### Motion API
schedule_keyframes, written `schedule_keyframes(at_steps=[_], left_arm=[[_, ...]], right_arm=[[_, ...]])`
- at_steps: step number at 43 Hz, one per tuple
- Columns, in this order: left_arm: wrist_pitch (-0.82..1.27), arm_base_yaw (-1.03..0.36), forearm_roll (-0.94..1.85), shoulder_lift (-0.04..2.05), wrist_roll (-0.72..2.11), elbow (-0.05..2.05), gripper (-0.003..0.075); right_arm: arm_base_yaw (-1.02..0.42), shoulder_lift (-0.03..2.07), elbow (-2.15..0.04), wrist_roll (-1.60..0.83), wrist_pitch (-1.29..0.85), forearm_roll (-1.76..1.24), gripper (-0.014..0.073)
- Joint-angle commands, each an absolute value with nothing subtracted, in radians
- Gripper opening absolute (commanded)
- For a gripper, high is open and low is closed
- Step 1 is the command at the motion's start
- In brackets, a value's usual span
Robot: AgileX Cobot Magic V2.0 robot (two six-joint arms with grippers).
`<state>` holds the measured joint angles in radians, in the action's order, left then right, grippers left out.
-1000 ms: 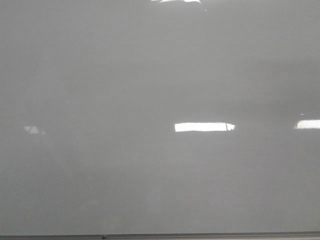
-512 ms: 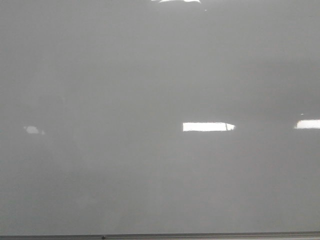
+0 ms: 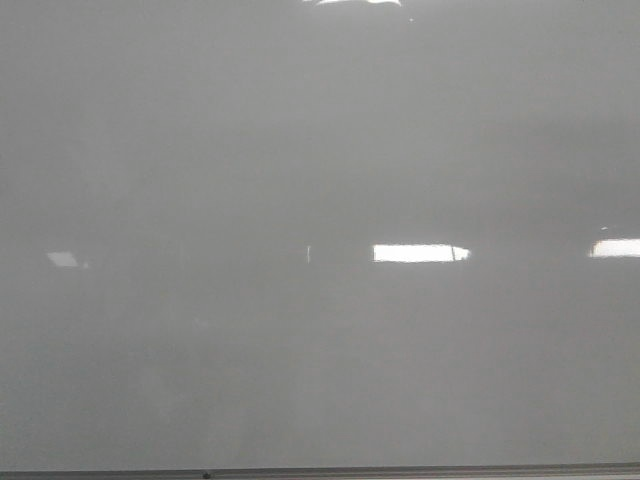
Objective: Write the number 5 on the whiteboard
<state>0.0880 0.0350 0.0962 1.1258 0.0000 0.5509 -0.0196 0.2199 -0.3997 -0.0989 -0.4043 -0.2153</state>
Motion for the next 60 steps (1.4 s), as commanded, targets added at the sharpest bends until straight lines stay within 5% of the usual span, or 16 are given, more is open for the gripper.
schedule_keyframes(at_steps=[1,31,36,49,60], left_arm=[[-0.036,0.055,0.108,1.185,-0.010,0.596,0.0561],[-0.224,0.104,0.104,1.442,-0.010,0.617,0.0533],[-0.229,0.104,0.104,1.451,-0.010,0.617,0.0440],[-0.226,0.104,0.104,1.454,-0.010,0.617,0.0048],[0.067,0.067,0.025,1.383,-0.010,0.672,-0.0020]], right_arm=[[-0.020,0.239,-0.436,-0.102,-0.326,-0.218,0.0549],[-0.020,0.239,-0.436,-0.102,-0.325,-0.218,0.0549],[-0.020,0.239,-0.436,-0.102,-0.325,-0.218,0.0549],[-0.020,0.239,-0.436,-0.102,-0.325,-0.218,0.0549],[-0.020,0.239,-0.436,-0.102,-0.325,-0.218,0.0549]])
